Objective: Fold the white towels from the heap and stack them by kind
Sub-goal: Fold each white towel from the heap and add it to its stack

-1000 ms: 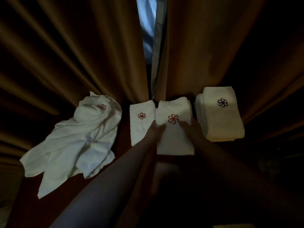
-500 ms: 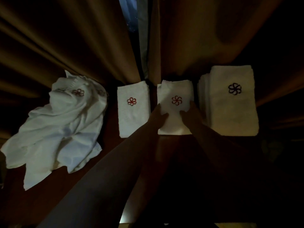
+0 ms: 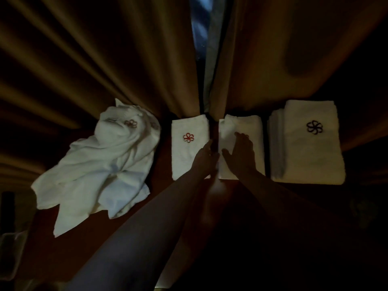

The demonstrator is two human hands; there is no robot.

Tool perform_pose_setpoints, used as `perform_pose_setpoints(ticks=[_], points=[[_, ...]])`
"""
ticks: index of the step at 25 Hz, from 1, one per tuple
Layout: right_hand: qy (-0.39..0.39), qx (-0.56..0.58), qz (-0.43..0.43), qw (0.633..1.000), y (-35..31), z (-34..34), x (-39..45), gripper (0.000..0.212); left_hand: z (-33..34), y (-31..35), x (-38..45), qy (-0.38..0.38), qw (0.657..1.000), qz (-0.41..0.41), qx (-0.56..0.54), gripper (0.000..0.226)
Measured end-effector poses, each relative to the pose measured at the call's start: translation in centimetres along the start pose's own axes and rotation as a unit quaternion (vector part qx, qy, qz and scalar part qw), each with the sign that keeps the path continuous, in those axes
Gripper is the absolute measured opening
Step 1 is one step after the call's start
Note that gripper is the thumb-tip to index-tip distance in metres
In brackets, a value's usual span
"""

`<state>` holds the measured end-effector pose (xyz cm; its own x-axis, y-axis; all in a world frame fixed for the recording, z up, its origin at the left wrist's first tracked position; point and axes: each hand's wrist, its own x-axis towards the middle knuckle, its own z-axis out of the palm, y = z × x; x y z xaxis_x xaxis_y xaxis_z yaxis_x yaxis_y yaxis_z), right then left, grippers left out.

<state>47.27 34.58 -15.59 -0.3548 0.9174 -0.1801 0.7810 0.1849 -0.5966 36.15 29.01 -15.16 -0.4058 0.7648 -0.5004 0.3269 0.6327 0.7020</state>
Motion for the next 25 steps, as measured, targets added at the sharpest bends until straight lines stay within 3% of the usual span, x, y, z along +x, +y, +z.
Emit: perform_pose_setpoints(ticks=[8, 16, 25], points=[[-0.007, 0.028, -0.031, 0.999, -11.8, 4.3, -5.1, 0.059, -12.6, -8.5, -7.3, 0.088, 0.992, -0.027, -0.082, 0.059], [-0.097, 0.025, -0.116, 0.988, -26.8, 12.8, -10.9, 0.049, -28.0, -20.0, -13.9, 0.192, 0.972, -0.045, -0.129, 0.051], [-0.128, -0.012, -0.167, 0.977, -35.4, 20.0, -12.9, 0.035, -36.9, -29.5, -15.4, 0.214, 0.966, -0.078, -0.121, 0.046]])
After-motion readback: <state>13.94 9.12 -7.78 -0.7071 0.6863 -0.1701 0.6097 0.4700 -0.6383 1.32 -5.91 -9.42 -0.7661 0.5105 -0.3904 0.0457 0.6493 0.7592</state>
